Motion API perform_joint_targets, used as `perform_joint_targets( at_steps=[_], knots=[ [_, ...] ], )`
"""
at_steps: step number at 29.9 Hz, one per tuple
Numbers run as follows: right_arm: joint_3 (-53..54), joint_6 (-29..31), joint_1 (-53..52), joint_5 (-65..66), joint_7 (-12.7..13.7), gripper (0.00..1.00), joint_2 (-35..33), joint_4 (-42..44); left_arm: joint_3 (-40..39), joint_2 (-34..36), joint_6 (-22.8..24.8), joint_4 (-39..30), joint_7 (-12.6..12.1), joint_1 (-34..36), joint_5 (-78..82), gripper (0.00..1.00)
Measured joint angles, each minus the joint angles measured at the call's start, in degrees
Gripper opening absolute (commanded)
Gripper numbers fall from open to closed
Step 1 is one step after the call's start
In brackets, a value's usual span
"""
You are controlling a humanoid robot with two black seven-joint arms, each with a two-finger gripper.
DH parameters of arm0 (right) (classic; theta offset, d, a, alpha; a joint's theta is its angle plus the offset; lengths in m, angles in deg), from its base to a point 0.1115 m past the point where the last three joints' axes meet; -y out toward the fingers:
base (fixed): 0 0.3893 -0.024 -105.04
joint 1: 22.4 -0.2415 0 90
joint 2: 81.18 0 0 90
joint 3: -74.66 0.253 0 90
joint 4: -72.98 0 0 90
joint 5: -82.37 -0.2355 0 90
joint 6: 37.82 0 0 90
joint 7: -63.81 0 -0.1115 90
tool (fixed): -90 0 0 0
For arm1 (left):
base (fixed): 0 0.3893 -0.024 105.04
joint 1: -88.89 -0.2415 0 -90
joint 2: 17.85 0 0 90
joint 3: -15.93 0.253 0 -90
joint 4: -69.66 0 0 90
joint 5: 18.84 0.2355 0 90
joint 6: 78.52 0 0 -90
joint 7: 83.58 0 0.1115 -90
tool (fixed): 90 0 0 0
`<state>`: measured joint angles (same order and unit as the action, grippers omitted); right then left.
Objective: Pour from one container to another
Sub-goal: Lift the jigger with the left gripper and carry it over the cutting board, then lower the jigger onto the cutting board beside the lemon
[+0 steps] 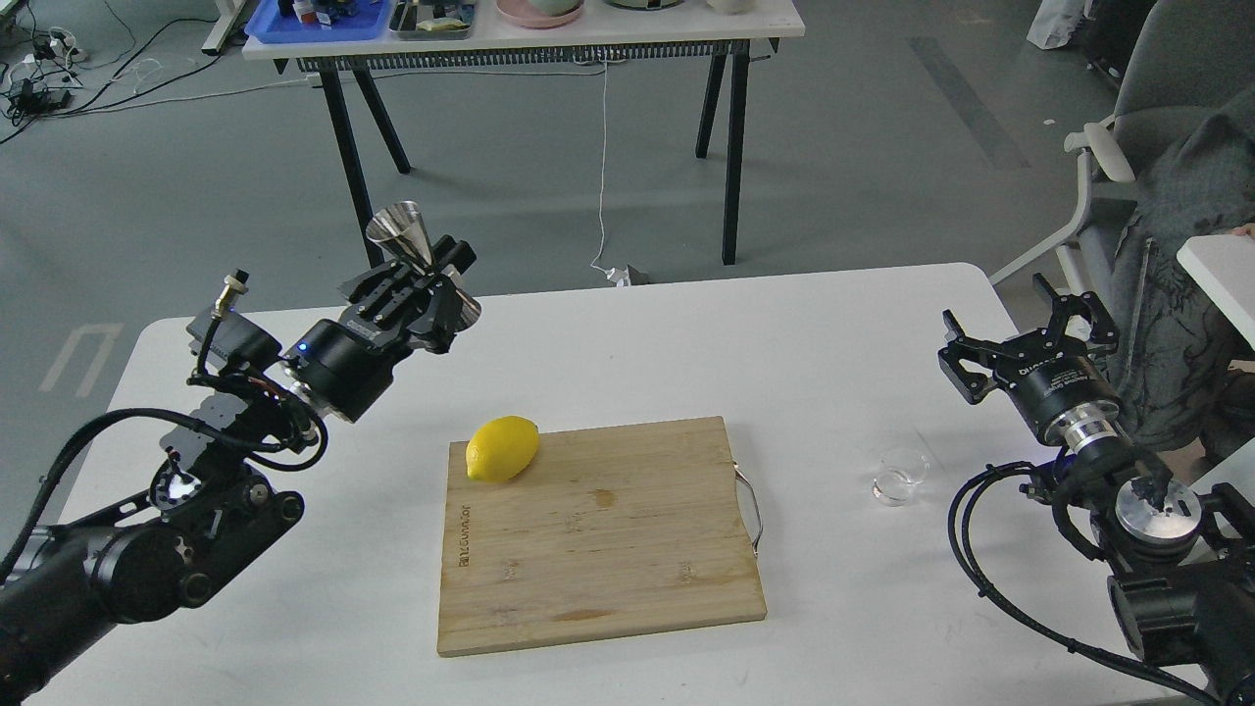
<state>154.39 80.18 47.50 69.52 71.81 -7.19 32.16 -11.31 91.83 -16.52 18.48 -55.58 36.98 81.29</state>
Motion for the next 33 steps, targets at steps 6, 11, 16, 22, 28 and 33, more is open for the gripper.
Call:
perform_joint_targets(
  at_steps=[6, 11, 16, 22, 28, 33],
  knots=[
    [0.0, 0.0, -0.5, 0.0, 0.0, 0.99, 0.0, 0.1, 3.1, -7.7, 0.0, 4.5, 0.0, -0.6, 6.1, 0.06],
    [0.2, 0.0, -0.5, 0.0, 0.0, 0.99, 0.0, 0.5, 4.4, -12.5, 0.0, 8.2, 0.0, -1.8, 8.1, 0.05],
    [0.4, 0.0, -1.0, 0.0, 0.0, 0.99, 0.0, 0.7, 4.5, -17.4, 0.0, 13.0, 0.0, -2.4, 11.6, 0.05],
    [0.4, 0.0, -2.4, -0.1, 0.0, 0.99, 0.0, 0.8, 5.8, -19.6, 0.0, 18.7, 0.0, -3.6, 13.1, 0.05],
    [0.5, 0.0, -2.6, -0.1, 0.0, 0.99, -0.1, 0.9, 6.9, -19.7, 0.0, 21.5, 0.0, -5.3, 13.3, 0.06],
    [0.5, 0.0, -2.6, -0.1, 0.0, 0.99, -0.1, 0.9, 7.6, -19.7, 0.0, 21.7, 0.0, -6.8, 13.4, 0.06]
  ],
)
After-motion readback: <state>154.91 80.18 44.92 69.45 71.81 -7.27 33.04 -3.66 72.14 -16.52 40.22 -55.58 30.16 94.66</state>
